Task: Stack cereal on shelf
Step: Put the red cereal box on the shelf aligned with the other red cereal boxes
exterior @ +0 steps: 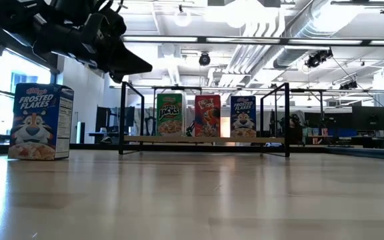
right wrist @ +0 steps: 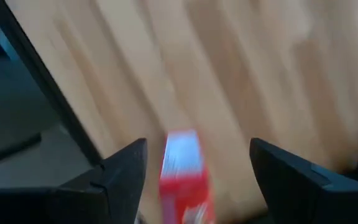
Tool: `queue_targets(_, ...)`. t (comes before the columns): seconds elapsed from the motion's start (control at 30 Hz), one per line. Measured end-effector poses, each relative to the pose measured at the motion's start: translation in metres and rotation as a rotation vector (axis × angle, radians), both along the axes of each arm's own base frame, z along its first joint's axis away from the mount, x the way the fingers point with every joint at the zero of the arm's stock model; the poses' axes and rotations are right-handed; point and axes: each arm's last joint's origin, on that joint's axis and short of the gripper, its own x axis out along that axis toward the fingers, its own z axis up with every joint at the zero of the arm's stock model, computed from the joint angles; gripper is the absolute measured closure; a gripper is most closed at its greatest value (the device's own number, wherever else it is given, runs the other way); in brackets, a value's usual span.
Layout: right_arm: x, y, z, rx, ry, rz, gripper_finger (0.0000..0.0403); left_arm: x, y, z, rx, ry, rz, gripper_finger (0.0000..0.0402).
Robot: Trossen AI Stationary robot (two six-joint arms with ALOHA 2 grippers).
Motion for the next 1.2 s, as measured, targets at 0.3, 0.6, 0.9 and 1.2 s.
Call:
queue_targets(0.3,-0.033,0.039,-0.024,-0.013,0.15,-0.065,0.0141,0.0,0.001,0.0,0.014,-0.002,0.016,0.0399)
queue_targets(0.6,-0.044,0.039,-0.025,-0.072,0.197,-0.017,0.0141,0.0,0.0,-0.001,0.003,0.009,0.018,0.0399)
queue_targets(0.9,-0.048,0.042,-0.025,-0.092,0.163,0.002,0.0141,0.0,0.0,-0.001,0.003,0.012,0.018,0.0399)
queue_targets(1.2,-0.045,0.044,-0.028,-0.106,0.122,0.001,0.0141,0.0,0.0,-0.001,0.003,0.013,0.018,0.0399)
